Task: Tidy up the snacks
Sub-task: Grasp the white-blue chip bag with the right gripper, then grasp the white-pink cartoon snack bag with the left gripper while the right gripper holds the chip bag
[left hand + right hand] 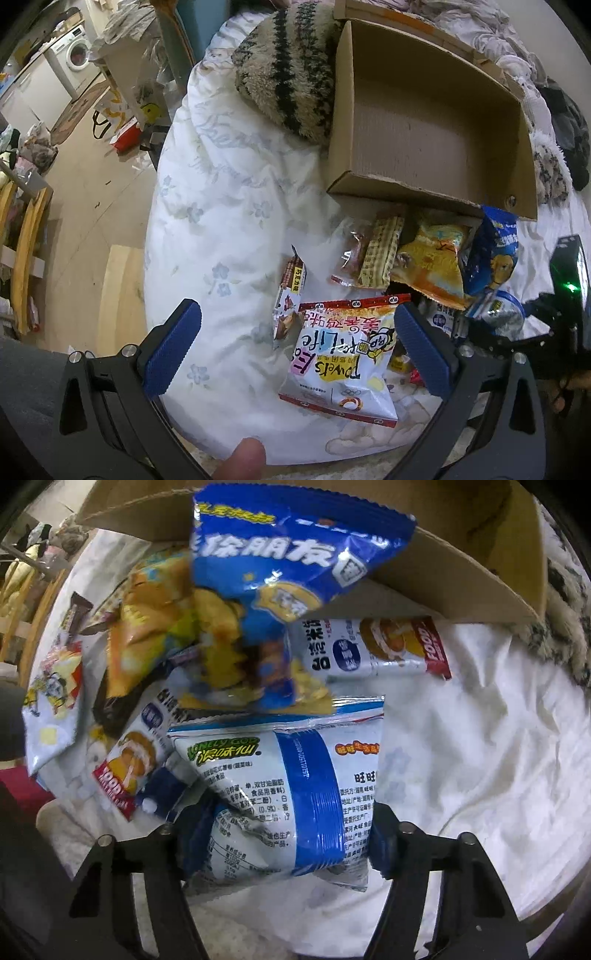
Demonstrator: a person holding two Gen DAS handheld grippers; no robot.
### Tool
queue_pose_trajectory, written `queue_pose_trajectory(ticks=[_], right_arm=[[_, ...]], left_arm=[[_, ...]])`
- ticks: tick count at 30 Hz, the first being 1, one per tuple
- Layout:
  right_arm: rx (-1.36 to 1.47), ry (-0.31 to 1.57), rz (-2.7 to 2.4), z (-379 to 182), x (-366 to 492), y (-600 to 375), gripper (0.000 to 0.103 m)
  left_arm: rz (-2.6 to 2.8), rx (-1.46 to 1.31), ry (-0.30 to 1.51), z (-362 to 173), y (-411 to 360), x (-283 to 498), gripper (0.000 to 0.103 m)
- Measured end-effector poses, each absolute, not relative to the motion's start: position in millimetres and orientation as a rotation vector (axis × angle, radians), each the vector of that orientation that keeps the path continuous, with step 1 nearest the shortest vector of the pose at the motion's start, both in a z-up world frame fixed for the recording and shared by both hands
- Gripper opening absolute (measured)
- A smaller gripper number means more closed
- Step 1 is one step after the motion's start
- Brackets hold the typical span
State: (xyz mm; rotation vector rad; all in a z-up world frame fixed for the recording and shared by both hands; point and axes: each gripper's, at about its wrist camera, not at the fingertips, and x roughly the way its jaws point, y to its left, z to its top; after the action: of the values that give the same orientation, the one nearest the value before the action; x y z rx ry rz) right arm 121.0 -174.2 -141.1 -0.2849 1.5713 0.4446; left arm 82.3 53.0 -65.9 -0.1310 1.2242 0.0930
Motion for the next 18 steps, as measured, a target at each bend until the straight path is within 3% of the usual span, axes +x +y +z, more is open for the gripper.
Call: queue_pose_trajectory(ticks=[14,18], right_arm=[[0.066,1.465,0.495,-39.9,91.1,-236.1,0.067],[0.186,1.321,0.531,-15.7,84.5,-255.1,0.067]], left_arm=[[0.140,-0.197,1.232,-66.5,69.9,82.8,0.103],[0.114,-0.187,1.276,-77.3,63.2,82.5,0.103]])
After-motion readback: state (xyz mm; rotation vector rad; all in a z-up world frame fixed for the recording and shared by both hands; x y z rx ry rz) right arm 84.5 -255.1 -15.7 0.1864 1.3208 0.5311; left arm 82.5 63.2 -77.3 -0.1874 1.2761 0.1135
